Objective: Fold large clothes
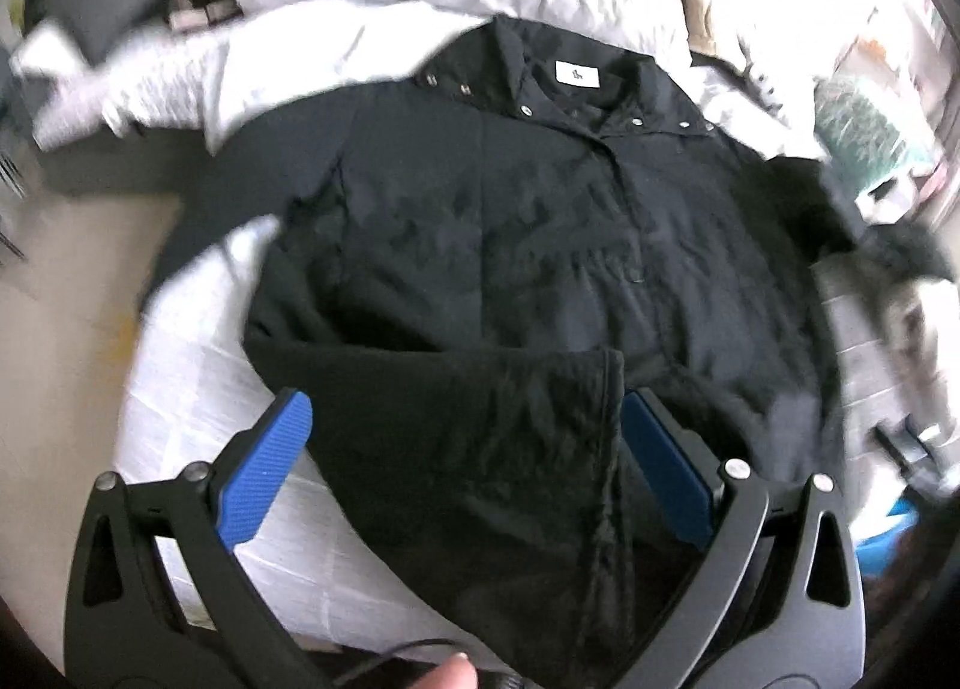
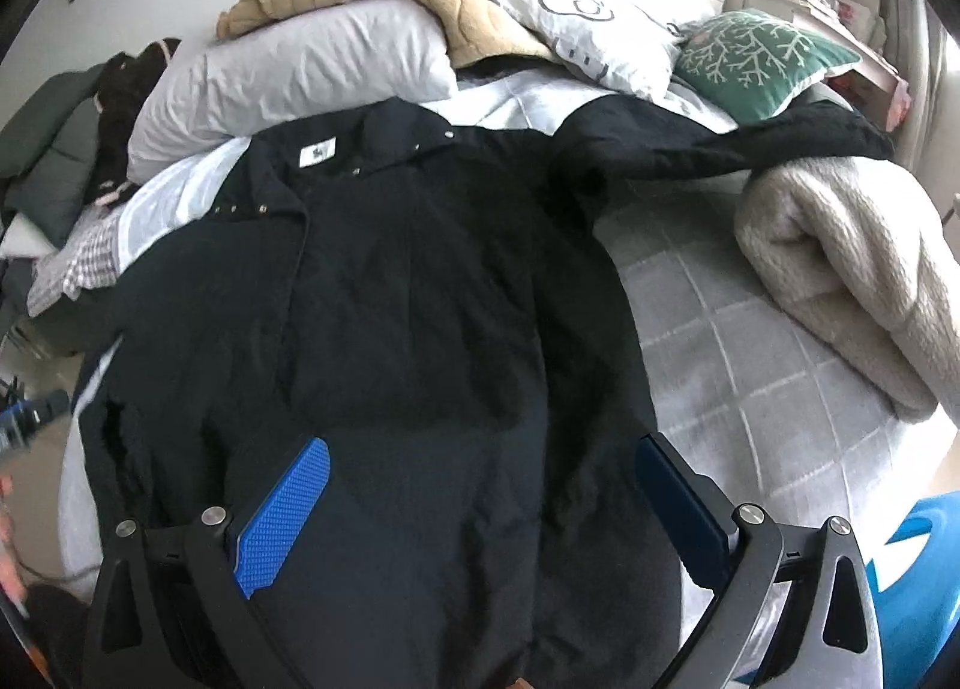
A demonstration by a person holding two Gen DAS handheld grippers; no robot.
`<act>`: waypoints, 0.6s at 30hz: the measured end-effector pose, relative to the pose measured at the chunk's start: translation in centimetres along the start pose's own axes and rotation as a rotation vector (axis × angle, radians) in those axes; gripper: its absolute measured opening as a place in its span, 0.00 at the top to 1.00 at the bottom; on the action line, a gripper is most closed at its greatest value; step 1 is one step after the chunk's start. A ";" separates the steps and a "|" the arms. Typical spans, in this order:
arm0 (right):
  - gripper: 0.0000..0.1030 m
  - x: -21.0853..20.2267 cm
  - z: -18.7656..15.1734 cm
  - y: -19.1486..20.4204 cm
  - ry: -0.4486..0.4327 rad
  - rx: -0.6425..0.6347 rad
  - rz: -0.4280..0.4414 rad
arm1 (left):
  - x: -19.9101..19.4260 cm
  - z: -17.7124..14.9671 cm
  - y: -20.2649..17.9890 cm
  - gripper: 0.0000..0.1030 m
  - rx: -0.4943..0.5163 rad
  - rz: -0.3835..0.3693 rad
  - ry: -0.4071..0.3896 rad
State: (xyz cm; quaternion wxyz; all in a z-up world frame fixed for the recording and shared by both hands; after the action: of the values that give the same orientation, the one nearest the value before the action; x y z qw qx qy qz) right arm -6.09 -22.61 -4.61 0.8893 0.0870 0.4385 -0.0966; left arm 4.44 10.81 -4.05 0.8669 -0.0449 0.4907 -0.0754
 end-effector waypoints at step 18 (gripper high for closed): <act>0.00 0.8 -5.2 -8.3 0.217 0.173 0.045 | 5.9 -0.9 -5.2 0.70 0.369 0.174 0.150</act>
State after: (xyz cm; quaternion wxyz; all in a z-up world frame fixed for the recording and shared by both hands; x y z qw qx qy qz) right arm -11.66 -29.50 -8.95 0.8279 0.1828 0.5200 -0.1042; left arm 6.15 4.64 -8.68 0.8246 0.1628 0.5339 -0.0919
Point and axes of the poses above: each gripper's, at about its wrist camera, not at the fingertips, and x roughly the way its jaws point, y to its left, z to its top, the point moved 5 cm from there along x, roughly the way its jaws point, and after that the axes turned 3 degrees about -y, right-handed, at the moved point
